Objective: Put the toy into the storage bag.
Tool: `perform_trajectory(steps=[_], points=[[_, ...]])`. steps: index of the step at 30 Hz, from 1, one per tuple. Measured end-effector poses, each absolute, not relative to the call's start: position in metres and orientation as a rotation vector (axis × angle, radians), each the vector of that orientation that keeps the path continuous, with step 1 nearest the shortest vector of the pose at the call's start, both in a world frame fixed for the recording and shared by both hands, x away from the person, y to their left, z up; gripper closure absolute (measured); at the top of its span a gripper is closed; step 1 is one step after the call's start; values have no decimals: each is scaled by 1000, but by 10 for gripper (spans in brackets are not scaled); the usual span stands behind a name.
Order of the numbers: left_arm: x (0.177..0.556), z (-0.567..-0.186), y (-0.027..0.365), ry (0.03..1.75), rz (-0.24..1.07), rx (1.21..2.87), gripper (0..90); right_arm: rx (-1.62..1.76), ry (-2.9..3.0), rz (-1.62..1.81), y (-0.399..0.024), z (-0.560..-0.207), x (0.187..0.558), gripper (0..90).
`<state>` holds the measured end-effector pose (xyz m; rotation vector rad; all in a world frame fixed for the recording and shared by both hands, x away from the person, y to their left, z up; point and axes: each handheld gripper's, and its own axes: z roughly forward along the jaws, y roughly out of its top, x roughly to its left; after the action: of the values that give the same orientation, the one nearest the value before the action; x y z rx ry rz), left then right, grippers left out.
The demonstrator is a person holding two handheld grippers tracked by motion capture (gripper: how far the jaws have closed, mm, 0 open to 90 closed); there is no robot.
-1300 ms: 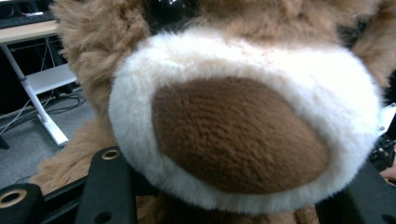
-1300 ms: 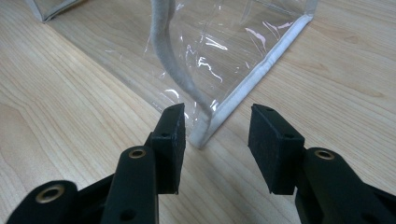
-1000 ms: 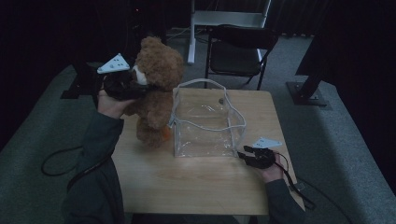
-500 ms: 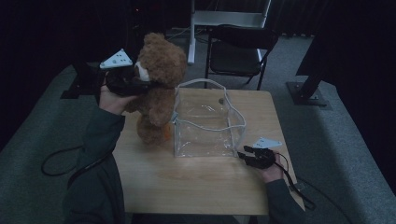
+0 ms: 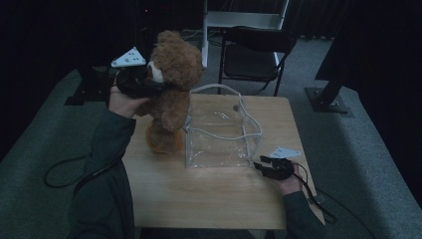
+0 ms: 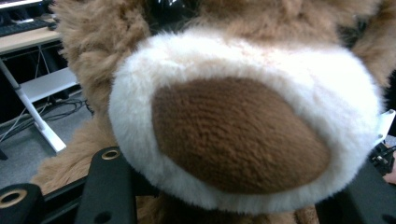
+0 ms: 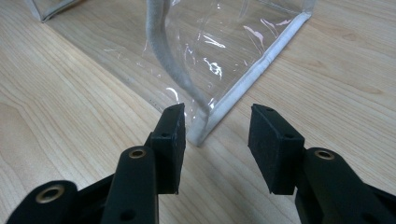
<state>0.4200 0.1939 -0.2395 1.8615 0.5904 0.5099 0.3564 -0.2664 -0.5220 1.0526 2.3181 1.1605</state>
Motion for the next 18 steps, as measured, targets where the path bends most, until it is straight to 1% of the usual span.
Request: perform_trajectory(steps=[18], points=[[426,-228,176,569,521,1888,438,1054,2319,1162,-267,-523,356,555]])
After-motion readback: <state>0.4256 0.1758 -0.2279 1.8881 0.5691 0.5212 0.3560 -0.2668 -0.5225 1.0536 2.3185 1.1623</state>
